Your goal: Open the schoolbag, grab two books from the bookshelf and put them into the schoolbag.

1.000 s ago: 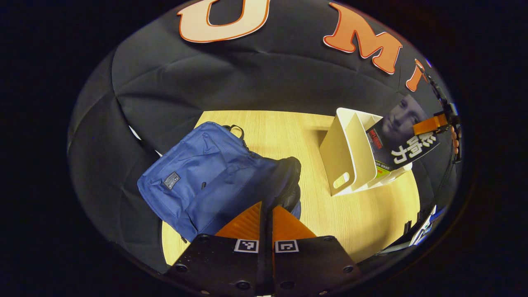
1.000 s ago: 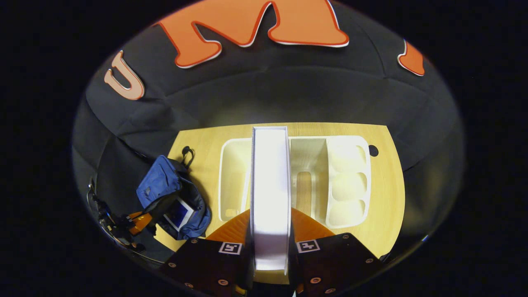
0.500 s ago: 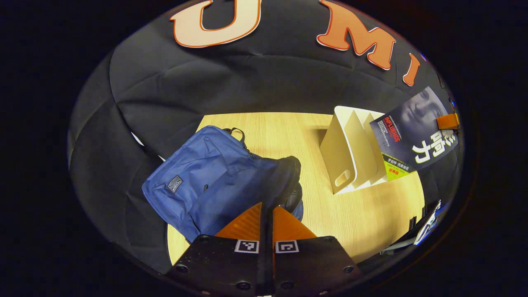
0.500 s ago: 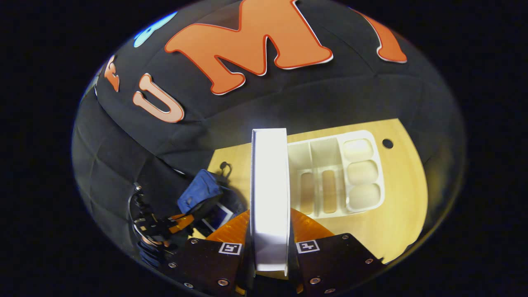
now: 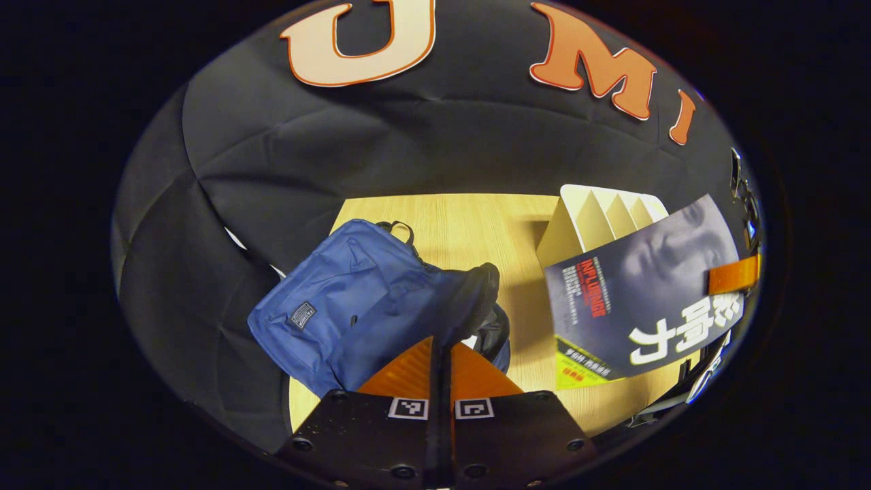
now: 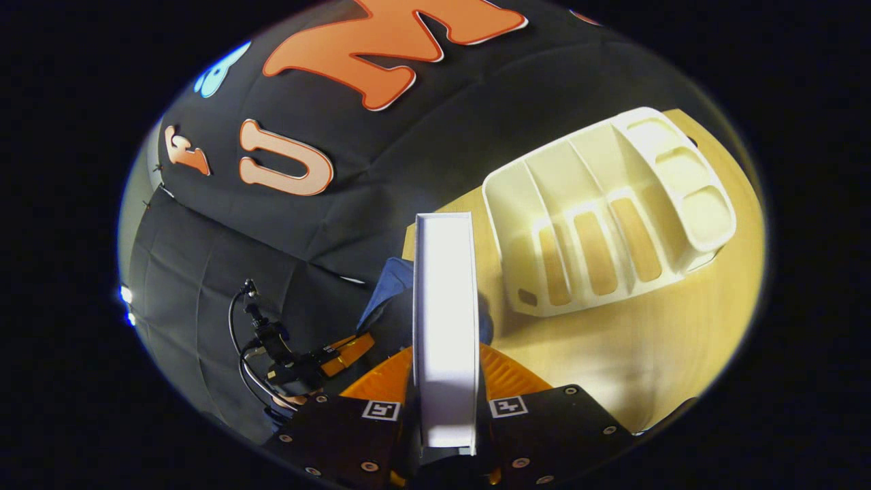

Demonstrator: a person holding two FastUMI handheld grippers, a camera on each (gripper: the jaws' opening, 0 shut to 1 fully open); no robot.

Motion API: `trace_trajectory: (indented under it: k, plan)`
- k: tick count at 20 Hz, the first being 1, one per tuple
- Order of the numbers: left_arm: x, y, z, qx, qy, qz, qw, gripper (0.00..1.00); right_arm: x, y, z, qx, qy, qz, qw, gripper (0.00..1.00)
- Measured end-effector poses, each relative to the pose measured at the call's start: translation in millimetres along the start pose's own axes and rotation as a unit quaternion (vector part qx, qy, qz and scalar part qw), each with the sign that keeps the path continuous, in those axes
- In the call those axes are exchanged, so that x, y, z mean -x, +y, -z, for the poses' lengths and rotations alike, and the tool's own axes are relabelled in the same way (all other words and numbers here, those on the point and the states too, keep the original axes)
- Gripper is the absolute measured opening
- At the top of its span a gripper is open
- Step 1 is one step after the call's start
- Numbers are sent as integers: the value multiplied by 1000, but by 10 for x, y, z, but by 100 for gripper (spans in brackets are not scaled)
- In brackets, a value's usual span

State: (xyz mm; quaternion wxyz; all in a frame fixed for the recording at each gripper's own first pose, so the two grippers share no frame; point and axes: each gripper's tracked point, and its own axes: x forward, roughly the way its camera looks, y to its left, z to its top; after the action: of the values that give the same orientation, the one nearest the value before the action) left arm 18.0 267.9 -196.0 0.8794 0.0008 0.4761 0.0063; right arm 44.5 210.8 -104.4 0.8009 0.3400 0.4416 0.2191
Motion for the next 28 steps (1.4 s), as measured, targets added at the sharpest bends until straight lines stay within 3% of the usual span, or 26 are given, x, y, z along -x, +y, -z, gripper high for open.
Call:
trace_trajectory:
  k: [6,12,19,28]
  plan:
    - [-26,-25,39,15,6,6,1000,0,-550,225,450,-47,9,-12,999,33]
    - [-45,-34,66,18,9,11,1000,0,-1144,280,859,-90,19,-1,996,33]
    - [-66,-100,141,12,18,22,1000,0,-1579,298,1046,-176,-11,-17,984,33]
    - [4,-277,184,-20,28,44,998,0,-2070,451,1036,-200,-41,-31,978,33]
